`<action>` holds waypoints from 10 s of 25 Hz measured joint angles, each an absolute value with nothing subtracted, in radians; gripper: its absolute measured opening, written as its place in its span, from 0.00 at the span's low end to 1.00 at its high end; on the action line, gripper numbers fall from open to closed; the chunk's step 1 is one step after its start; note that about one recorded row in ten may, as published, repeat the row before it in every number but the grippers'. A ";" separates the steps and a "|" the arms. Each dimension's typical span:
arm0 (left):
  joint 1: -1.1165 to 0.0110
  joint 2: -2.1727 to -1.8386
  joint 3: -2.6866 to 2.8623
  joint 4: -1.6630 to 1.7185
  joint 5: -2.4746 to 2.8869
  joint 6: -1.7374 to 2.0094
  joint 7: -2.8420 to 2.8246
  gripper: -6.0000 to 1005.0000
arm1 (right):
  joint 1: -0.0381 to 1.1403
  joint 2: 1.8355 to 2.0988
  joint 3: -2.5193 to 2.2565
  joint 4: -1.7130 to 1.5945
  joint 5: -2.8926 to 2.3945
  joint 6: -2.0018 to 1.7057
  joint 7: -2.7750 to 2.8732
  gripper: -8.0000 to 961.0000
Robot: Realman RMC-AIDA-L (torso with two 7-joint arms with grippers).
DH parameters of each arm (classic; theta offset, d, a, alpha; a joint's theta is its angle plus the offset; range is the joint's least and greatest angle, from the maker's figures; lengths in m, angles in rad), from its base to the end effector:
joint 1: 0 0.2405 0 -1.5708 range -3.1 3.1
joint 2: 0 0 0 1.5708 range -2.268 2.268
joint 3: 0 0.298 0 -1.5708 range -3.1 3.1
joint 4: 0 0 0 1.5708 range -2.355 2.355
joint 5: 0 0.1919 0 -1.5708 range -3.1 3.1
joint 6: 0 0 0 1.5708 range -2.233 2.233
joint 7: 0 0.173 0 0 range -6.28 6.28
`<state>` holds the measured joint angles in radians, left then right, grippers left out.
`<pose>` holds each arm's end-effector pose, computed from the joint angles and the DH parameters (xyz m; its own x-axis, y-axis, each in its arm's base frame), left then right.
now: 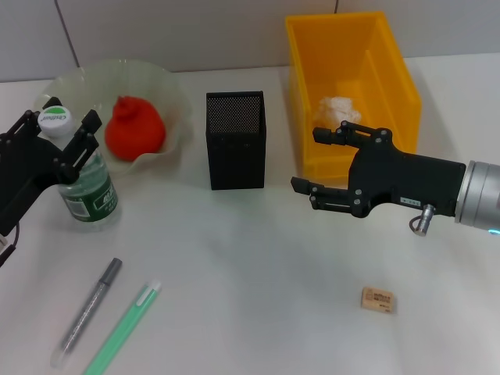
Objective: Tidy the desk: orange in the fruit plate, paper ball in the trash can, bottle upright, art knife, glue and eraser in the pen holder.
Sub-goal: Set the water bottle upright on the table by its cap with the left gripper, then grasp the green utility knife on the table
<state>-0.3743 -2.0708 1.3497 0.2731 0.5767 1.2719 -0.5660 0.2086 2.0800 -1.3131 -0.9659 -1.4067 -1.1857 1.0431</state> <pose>-0.3059 0.3500 -0.0355 0.6514 -0.0525 0.7569 0.6225 -0.5334 -0.5727 0.2618 0.3202 -0.0487 0.8800 0.0574 -0.4715 -0.2123 -0.8405 -0.4985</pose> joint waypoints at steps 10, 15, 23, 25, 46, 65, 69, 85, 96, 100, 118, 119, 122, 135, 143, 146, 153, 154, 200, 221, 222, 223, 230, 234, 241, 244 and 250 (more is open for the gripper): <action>-0.372 -2.070 1.352 0.274 0.577 1.291 -0.566 0.80 | 0.209 2.080 -1.313 -0.963 -1.407 -1.184 1.043 0.80; -0.367 -2.069 1.344 0.280 0.577 1.315 -0.566 0.83 | 0.208 2.080 -1.313 -0.962 -1.407 -1.184 1.043 0.80; -0.361 -2.067 1.314 0.284 0.577 1.398 -0.576 0.82 | 0.205 2.081 -1.313 -0.960 -1.407 -1.184 1.043 0.80; -0.360 -2.068 1.306 0.284 0.577 1.423 -0.577 0.82 | 0.204 2.081 -1.313 -0.960 -1.407 -1.184 1.044 0.80; -0.375 -2.066 1.425 0.376 0.593 1.538 -0.618 0.82 | 0.187 2.080 -1.292 -0.944 -1.405 -1.192 1.046 0.80; -0.436 -2.065 1.461 0.490 0.829 1.462 -0.678 0.82 | 0.164 2.080 -1.219 -0.947 -1.403 -1.303 1.038 0.80; -0.437 -2.065 1.460 0.539 0.870 1.372 -0.730 0.82 | 0.162 2.080 -1.219 -0.940 -1.405 -1.301 1.037 0.80; -0.401 -2.063 1.448 0.813 1.162 1.108 -1.101 0.82 | 0.160 2.078 -1.192 -0.892 -1.442 -1.287 1.031 0.80; -0.362 -2.066 1.444 0.968 1.305 1.102 -1.258 0.82 | 0.164 2.078 -1.182 -0.885 -1.442 -1.287 1.029 0.80; -0.330 -2.067 1.448 1.100 1.454 1.083 -1.440 0.82 | 0.166 2.078 -1.181 -0.885 -1.442 -1.287 1.029 0.80; -0.294 -2.068 1.464 1.439 1.955 1.136 -1.921 0.82 | 0.174 2.079 -1.183 -0.882 -1.444 -1.271 1.029 0.80; -0.297 -2.068 1.467 1.491 2.001 1.166 -1.988 0.82 | 0.174 2.079 -1.183 -0.882 -1.444 -1.271 1.029 0.80; -0.300 -2.067 1.467 1.546 2.069 1.207 -2.070 0.82 | 0.175 2.079 -1.182 -0.882 -1.445 -1.270 1.035 0.80; -0.318 -2.069 1.547 1.658 2.287 1.312 -2.337 0.81 | 0.188 2.082 -1.182 -0.862 -1.445 -1.248 1.032 0.80; -0.348 -2.071 1.630 1.677 2.443 1.332 -2.472 0.81 | 0.201 2.081 -1.181 -0.853 -1.445 -1.234 1.031 0.80; -0.350 -2.071 1.634 1.680 2.453 1.332 -2.483 0.81 | 0.202 2.082 -1.181 -0.853 -1.445 -1.232 1.031 0.80; -0.353 -2.071 1.653 1.715 2.511 1.336 -2.549 0.81 | 0.199 2.081 -1.179 -0.853 -1.442 -1.222 1.037 0.80; -0.355 -2.072 1.683 1.724 2.566 1.346 -2.603 0.81 | 0.197 2.081 -1.179 -0.853 -1.442 -1.219 1.037 0.80; -0.459 -2.079 1.810 1.699 2.684 1.599 -2.878 0.81 | 0.204 2.081 -1.167 -0.837 -1.437 -1.209 1.032 0.80; -0.475 -2.080 1.808 1.582 2.677 1.555 -2.878 0.81 | 0.209 2.082 -1.167 -0.833 -1.437 -1.212 1.032 0.80; -0.475 -2.080 1.809 1.581 2.677 1.555 -2.878 0.81 | 0.209 2.082 -1.167 -0.833 -1.437 -1.212 1.032 0.80; -0.476 -2.080 1.809 1.580 2.677 1.555 -2.878 0.81 | 0.209 2.082 -1.167 -0.833 -1.437 -1.212 1.032 0.80; -0.496 -2.080 1.802 1.540 2.678 1.548 -2.878 0.81 | 0.206 2.083 -1.167 -0.833 -1.437 -1.212 1.032 0.80; -0.510 -2.080 1.801 1.518 2.677 1.543 -2.878 0.81 | 0.203 2.083 -1.167 -0.833 -1.437 -1.209 1.031 0.80; -0.514 -2.080 1.799 1.504 2.677 1.542 -2.878 0.80 | 0.203 2.083 -1.167 -0.833 -1.437 -1.209 1.029 0.80; -0.516 -2.080 1.785 1.503 2.677 1.549 -2.878 0.80 | 0.204 2.083 -1.167 -0.832 -1.437 -1.207 1.025 0.80; -0.535 -2.080 1.776 1.493 2.677 1.563 -2.878 0.80 | 0.205 2.083 -1.167 -0.830 -1.437 -1.207 1.020 0.80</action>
<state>-0.5353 -2.0801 1.7761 1.4934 2.6767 1.5627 -2.8778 0.2051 2.0831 -1.1673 -0.8295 -1.4373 -1.2071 1.0201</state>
